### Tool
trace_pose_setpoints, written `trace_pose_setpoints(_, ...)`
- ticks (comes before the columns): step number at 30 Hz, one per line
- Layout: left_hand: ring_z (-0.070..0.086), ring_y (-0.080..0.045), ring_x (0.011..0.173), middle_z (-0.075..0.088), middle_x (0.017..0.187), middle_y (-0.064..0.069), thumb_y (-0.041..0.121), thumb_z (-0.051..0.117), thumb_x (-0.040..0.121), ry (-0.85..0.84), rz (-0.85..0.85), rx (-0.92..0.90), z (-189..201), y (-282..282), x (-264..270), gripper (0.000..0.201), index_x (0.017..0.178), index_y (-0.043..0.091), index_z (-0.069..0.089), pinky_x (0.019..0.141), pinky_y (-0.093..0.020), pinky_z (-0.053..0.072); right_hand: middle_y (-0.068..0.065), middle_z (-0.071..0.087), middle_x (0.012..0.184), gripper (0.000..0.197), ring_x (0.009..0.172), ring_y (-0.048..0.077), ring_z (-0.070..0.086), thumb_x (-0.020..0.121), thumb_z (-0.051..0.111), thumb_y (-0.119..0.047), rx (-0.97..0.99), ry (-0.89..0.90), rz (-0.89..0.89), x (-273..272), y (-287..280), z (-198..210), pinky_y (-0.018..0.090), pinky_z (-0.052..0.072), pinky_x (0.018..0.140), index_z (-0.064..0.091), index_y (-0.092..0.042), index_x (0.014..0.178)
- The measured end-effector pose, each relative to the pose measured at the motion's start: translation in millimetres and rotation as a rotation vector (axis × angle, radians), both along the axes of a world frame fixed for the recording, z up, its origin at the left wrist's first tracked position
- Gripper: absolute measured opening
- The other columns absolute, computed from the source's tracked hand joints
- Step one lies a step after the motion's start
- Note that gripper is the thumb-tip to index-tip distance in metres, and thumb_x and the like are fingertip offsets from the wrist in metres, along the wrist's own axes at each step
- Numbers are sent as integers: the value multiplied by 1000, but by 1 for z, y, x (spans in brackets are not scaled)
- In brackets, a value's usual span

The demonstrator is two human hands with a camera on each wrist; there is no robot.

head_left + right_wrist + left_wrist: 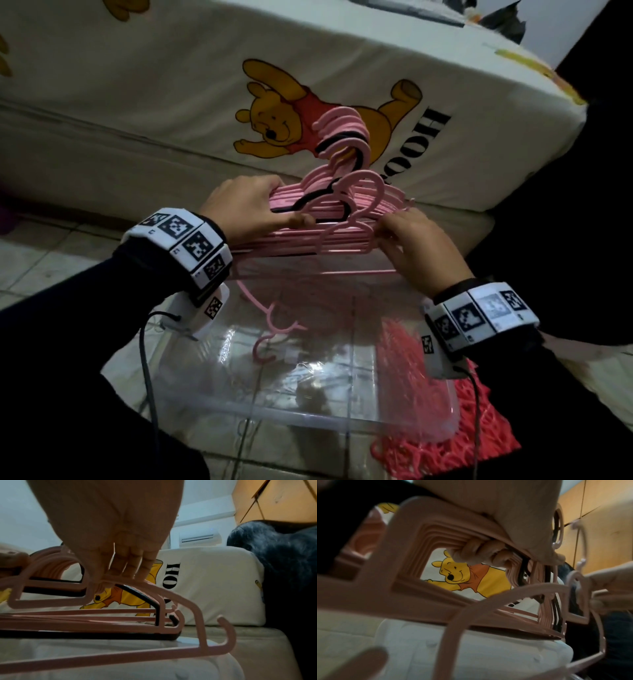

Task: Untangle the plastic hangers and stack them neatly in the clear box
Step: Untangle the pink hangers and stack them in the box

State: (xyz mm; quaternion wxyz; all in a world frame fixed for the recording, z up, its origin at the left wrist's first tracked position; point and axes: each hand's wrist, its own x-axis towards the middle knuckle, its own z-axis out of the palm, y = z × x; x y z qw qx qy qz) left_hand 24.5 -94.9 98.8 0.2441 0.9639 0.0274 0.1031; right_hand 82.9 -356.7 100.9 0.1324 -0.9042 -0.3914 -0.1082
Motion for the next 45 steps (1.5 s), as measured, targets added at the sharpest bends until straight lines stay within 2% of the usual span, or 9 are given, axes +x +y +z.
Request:
trace_pose_setpoints(6, 57, -13, 71, 61, 80, 8, 100, 37, 43, 28, -48, -7, 0, -15, 3, 90, 91, 26, 56, 62, -32, 48, 3, 64, 89, 3, 84, 22, 53, 83, 64, -14, 95, -119, -9, 4, 7, 4, 28, 36, 67, 63, -13, 86)
trace_pose_setpoints(12, 61, -18, 82, 65, 89, 7, 96, 50, 39, 135, -47, -43, 2, -18, 3, 91, 100, 28, 57, 76, -39, 53, -3, 64, 82, 7, 75, 20, 54, 77, 67, -13, 105, -143, -34, 6, 4, 7, 25, 30, 66, 62, -18, 81)
trace_pose_setpoints(17, 63, -20, 87, 66, 93, 4, 37, 75, 70, 159, -69, -87, 4, -15, 0, 41, 105, 23, 58, 80, -37, 52, -5, 59, 79, 24, 71, 14, 56, 78, 73, -17, 212, -96, -59, 4, 9, 8, 30, 46, 64, 50, -20, 80)
trace_pose_setpoints(21, 61, -21, 83, 64, 90, 3, 25, 70, 75, 118, -65, -90, 8, -10, -3, 30, 102, 21, 58, 70, -30, 49, 3, 49, 93, 31, 74, 17, 50, 74, 76, -26, 214, -163, -66, 3, 7, 6, 30, 45, 60, 47, -15, 78)
trace_pose_setpoints(24, 59, -22, 79, 63, 88, 2, 23, 67, 76, 80, -38, -79, 12, -3, -6, 26, 100, 21, 57, 66, -29, 43, -4, 49, 77, 30, 67, 17, 49, 74, 68, -36, 55, -113, -5, 8, 1, 0, 26, 37, 54, 44, -20, 67)
trace_pose_setpoints(29, 57, -24, 78, 62, 86, -2, 22, 66, 76, 25, 44, -107, 17, 7, -6, 25, 99, 18, 58, 65, -30, 40, 3, 62, 79, 15, 81, 29, 61, 83, 56, -34, -509, 153, 37, 1, 19, -62, 27, 34, 61, 59, -20, 77)
trace_pose_setpoints(36, 57, -25, 79, 59, 85, 0, 23, 68, 76, -9, 56, -108, 16, 6, 0, 23, 95, 18, 56, 67, -28, 38, 13, 60, 119, 28, 107, 32, 60, 91, 49, -18, -749, 354, 162, 2, 62, -168, 36, 47, 82, 60, -14, 116)
trace_pose_setpoints(42, 59, -25, 78, 62, 84, -2, 24, 69, 76, 1, 16, -109, 10, 7, 6, 22, 93, 19, 56, 68, -35, 48, 4, 66, 109, 23, 103, 26, 62, 89, 48, -31, -664, 151, 199, 4, 98, -222, 27, 43, 82, 63, -26, 105)
trace_pose_setpoints(45, 60, -26, 80, 64, 88, -3, 22, 68, 75, 9, 10, -101, 7, 9, 10, 26, 98, 16, 59, 71, -39, 51, 6, 64, 104, 20, 97, 26, 61, 87, 46, -31, -750, -26, 454, 4, 129, -232, 26, 39, 77, 62, -24, 99)
